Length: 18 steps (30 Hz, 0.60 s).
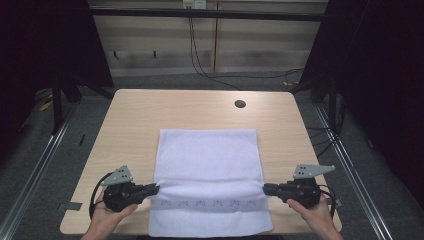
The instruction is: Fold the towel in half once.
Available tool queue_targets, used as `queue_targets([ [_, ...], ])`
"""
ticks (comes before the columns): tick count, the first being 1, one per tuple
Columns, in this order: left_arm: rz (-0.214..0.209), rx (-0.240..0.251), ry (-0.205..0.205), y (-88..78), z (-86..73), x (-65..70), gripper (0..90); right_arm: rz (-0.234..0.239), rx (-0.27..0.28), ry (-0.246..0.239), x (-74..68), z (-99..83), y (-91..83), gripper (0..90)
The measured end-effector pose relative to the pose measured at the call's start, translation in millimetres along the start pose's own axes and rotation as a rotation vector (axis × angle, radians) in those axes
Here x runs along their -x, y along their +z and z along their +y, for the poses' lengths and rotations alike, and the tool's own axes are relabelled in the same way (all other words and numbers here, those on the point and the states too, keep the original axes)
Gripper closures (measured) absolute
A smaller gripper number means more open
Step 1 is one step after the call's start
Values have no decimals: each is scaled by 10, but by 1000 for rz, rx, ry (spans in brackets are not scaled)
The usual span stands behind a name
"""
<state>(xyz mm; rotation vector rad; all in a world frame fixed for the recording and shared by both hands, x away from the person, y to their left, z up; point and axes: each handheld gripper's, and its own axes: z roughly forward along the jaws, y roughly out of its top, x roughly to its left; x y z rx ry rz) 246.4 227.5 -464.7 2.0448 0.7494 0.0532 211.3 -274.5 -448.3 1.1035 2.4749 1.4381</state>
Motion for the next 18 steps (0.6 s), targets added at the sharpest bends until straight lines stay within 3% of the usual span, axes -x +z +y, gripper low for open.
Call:
queue_targets([
  [2, -13, -49, 13, 77, -90, -19, 850, 16, -44, 22, 5, -108, 123, 839],
  [3, -5, -74, -15, 115, -124, -29, 850, 24, -78, 30, 7, -162, 198, 839],
  [5, -10, -89, 3, 141, -141, 2, 850, 16, -141, 0, -32, -188, 272, 838],
  [7, -30, -87, 13, 143, -147, 42, 845, 37, -117, 9, -44, -179, 243, 834],
  [11, -55, -70, 19, 74, -171, 86, 830, 51, -147, -27, -90, -220, 201, 800],
  [18, -85, -111, 61, -7, -268, 271, 773, 58, -172, -73, -230, -333, 32, 749],
])
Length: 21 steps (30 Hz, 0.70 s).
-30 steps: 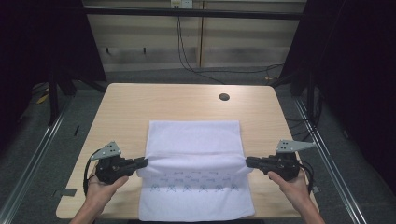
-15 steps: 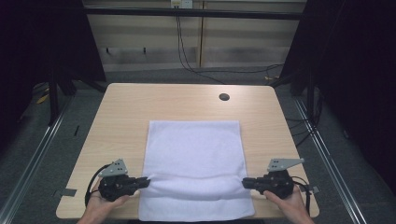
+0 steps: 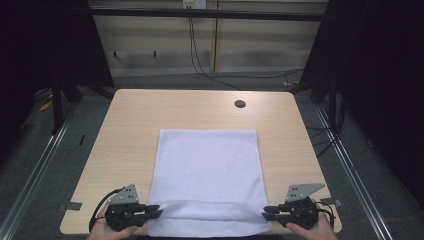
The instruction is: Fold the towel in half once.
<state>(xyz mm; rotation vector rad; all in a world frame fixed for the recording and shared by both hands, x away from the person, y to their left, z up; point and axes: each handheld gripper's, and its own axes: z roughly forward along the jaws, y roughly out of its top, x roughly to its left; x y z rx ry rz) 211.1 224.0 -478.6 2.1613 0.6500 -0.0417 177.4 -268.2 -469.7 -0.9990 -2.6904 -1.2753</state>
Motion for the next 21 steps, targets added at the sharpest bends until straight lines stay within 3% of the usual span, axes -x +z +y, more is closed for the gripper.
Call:
queue_targets([
  [4, -6, -15, 30, -47, -29, 79, 721, 45, -32, -12, -82, -55, -43, 704],
  [7, -7, -6, 18, -77, -17, 100, 685, 80, 15, 4, -120, -43, -82, 683],
  [10, -24, 6, 22, -154, 7, 126, 653, 53, 27, 0, -118, 10, -65, 673],
  [13, -61, 68, 27, -257, 49, 152, 624, 8, 58, 11, -65, 80, -44, 645],
  [14, -48, 69, 37, -275, 72, 150, 611, -19, 66, 13, -44, 106, -34, 629],
  [17, 0, 74, 11, -245, 151, 46, 586, -41, 86, 21, 45, 191, 5, 630],
  [21, 54, 108, -52, -103, 306, -232, 571, -75, 102, 45, 176, 331, 113, 622],
])
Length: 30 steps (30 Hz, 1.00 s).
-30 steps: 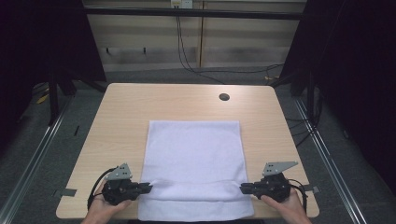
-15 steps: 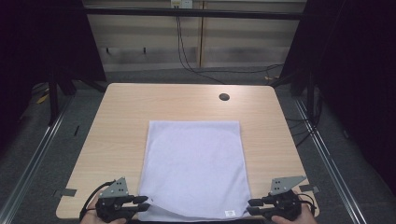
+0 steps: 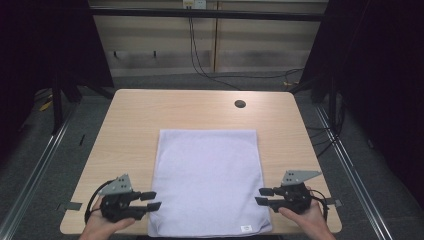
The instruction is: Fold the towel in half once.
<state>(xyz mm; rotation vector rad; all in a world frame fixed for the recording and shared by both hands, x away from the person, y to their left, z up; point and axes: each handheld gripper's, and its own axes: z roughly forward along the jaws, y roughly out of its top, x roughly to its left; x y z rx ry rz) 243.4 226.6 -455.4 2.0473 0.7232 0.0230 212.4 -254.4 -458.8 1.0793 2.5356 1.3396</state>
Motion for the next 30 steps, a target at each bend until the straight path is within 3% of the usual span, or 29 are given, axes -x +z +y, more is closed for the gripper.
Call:
queue_targets([
  [2, 39, -5, -46, 100, 73, -146, 562, -11, 12, 19, 76, 79, 72, 621],
  [3, 72, -14, -53, 143, 108, -201, 560, -12, 13, 27, 117, 121, 108, 620],
  [6, 116, -27, -73, 252, 211, -321, 552, -32, 4, 32, 244, 243, 233, 598],
  [8, 127, -33, -69, 341, 287, -365, 540, -43, -2, 35, 333, 321, 322, 565],
  [9, 136, -47, -41, 396, 327, -393, 536, -60, -11, 35, 372, 359, 371, 543],
  [13, 155, -71, -43, 573, 426, -538, 532, -89, -23, 52, 469, 485, 554, 502],
  [18, 173, -82, -112, 708, 360, -774, 530, -112, -62, 66, 632, 573, 804, 509],
  [24, 211, -104, -86, 781, 301, -867, 533, -150, -77, 78, 802, 621, 1009, 519],
  [30, 227, -106, -46, 760, 245, -789, 547, -162, -120, 53, 768, 580, 1025, 517],
])
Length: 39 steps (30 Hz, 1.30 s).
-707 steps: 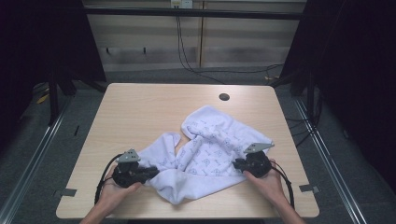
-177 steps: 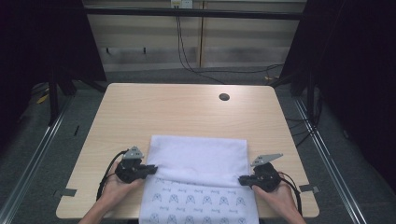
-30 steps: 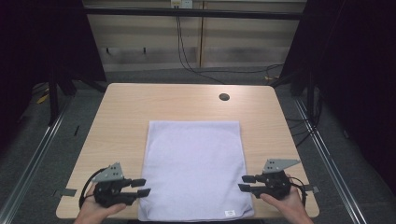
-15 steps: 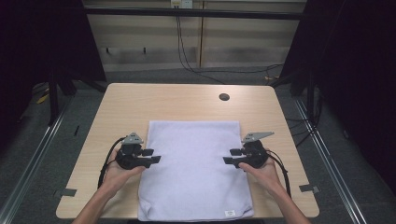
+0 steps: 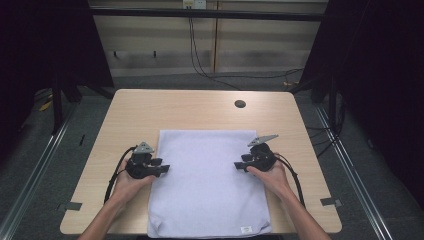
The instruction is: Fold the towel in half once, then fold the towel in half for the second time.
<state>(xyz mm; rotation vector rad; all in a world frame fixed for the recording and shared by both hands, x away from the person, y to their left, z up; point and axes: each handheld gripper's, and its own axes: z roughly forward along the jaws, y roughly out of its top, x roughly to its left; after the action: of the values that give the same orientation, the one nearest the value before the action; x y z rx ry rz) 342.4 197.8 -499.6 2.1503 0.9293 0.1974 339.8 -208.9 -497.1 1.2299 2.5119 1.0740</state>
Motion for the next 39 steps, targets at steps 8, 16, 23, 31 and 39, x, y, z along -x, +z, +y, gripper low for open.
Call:
queue_targets([
  [8, -35, -9, 27, -124, -139, 146, 560, 6, -25, -41, -164, -127, -102, 517],
  [16, -68, -22, 40, -246, -262, 258, 559, 47, -52, -48, -275, -235, -209, 517],
  [23, -108, -56, 45, -376, -368, 380, 541, 110, -78, -49, -426, -362, -317, 517],
  [31, -91, -29, 19, -446, -298, 290, 520, 83, -21, -31, -307, -321, -474, 514],
  [39, -30, 31, -24, -426, -49, -10, 492, -31, 78, 64, 356, -130, -575, 493],
])
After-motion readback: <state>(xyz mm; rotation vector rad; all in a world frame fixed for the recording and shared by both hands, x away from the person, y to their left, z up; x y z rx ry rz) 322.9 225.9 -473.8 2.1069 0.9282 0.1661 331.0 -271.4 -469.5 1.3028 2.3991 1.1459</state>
